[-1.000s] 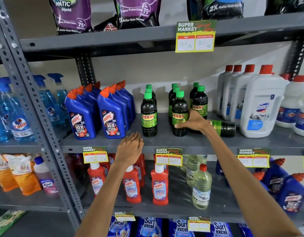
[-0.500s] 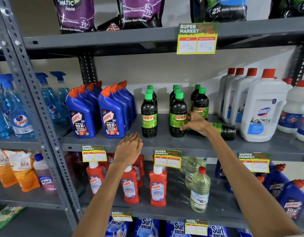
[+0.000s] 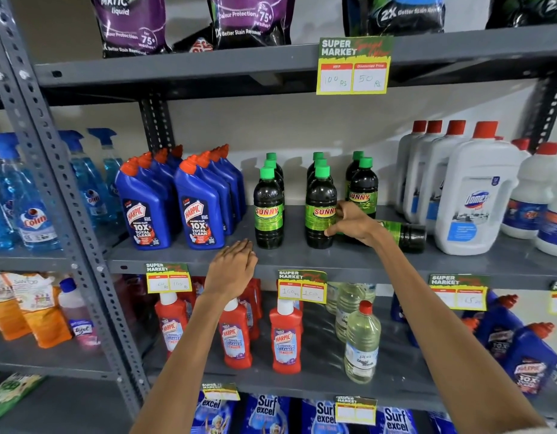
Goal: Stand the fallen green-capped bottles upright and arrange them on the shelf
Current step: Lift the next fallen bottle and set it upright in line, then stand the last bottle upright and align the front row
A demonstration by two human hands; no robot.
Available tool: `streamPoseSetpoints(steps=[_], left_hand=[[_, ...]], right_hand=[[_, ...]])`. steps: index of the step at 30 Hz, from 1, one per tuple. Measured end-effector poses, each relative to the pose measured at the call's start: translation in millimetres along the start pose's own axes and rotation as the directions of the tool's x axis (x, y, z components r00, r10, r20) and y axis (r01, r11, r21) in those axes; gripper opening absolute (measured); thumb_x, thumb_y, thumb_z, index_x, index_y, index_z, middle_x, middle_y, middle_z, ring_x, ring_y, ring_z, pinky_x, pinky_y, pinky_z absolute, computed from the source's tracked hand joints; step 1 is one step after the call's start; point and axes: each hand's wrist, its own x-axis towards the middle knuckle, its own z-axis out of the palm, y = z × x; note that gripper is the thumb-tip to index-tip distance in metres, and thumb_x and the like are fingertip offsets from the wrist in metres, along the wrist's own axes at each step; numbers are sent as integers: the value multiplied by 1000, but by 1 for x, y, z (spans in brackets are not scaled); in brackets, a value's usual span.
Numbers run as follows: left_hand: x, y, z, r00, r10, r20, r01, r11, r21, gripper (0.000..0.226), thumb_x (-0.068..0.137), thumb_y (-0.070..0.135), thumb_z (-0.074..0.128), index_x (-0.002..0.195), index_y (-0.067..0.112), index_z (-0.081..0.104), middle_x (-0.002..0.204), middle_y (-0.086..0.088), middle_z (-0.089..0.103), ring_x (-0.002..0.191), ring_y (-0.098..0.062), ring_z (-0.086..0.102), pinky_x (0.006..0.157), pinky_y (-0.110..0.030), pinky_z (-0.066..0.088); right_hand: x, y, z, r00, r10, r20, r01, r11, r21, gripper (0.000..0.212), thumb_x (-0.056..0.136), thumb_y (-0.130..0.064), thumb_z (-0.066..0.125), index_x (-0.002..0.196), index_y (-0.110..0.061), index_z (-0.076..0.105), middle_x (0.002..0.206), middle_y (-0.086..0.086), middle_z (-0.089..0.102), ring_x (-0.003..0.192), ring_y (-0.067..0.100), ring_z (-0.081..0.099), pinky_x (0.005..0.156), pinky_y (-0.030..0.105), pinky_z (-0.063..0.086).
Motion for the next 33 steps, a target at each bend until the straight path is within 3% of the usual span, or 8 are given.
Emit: streamPoseSetpoints(steps=[6, 8, 10, 12, 15, 24, 30, 33], left_hand=[[0, 0, 0, 1000, 8, -19, -8, 1000, 4, 52, 99, 33, 27, 141, 10, 47, 147, -6, 48, 137, -19, 43, 115, -35, 30], [-1, 0, 0, 1000, 7, -28, -7, 1000, 8, 56, 96, 35, 24, 139, 9, 49, 146, -6, 50, 136, -18, 45, 115, -35, 31], [-1, 0, 0, 999, 7, -32, -7, 1000, 14, 58, 95, 35, 22, 139, 9, 49, 145, -6, 51, 135, -18, 46, 114, -36, 32], [0, 1, 1, 999, 5, -31, -4, 1000, 14, 58, 95, 36, 22, 139, 9, 49, 145, -6, 50, 135, -19, 46, 115, -36, 32], [-1, 2, -1, 999, -7, -31, 7, 1000, 6, 58, 95, 36, 22, 139, 9, 50, 145, -6, 50, 135, -19, 46, 115, -36, 32], [-2, 4, -3, 1000, -11, -22, 11, 1000, -11, 59, 95, 36, 21, 139, 8, 48, 147, -7, 48, 136, -19, 44, 115, -36, 29], [-2, 5, -3, 1000, -16, -13, 16, 1000, -3, 53, 99, 33, 25, 141, 9, 46, 148, -5, 46, 137, -18, 43, 115, -35, 27], [-2, 4, -3, 1000, -12, -7, 12, 1000, 2, 51, 100, 32, 25, 141, 9, 45, 149, -5, 45, 138, -18, 41, 116, -34, 26]], right_hand=[[-7, 7, -14, 993, -16, -114, 30, 992, 124, 67, 81, 22, 53, 141, 0, 35, 117, 15, 57, 113, 30, 55, 89, 39, 47], [-13, 13, -30, 959, -118, -258, 108, 993, -55, 59, 85, 16, 48, 140, -5, 43, 130, 17, 55, 124, 30, 52, 96, 36, 45], [-18, 21, -55, 936, -239, -257, 120, 906, -406, 69, 76, 16, 58, 138, -13, 49, 136, 12, 56, 129, 27, 51, 104, 32, 43], [-24, 27, -72, 987, -104, -125, -2, 761, -649, 84, 71, 11, 67, 144, -16, 38, 143, 11, 49, 133, 30, 45, 109, 38, 40], [-28, 35, -78, 983, 181, -33, -147, 667, -731, 95, 63, -7, 83, 145, -14, 35, 137, 11, 53, 125, 32, 51, 104, 44, 43], [-50, 47, -62, 939, -37, -341, -241, 636, -733, 79, 61, -15, 82, 134, -22, 52, 122, 12, 64, 122, 34, 52, 105, 52, 32], [-56, 55, -59, 827, -154, -541, -113, 897, -427, 81, 55, -20, 89, 129, -14, 57, 114, 12, 68, 108, 34, 61, 95, 49, 50], [-50, 54, -53, 788, -167, -593, -34, 950, -311, 77, 50, -32, 90, 118, -13, 60, 108, 11, 69, 102, 30, 64, 87, 47, 55]])
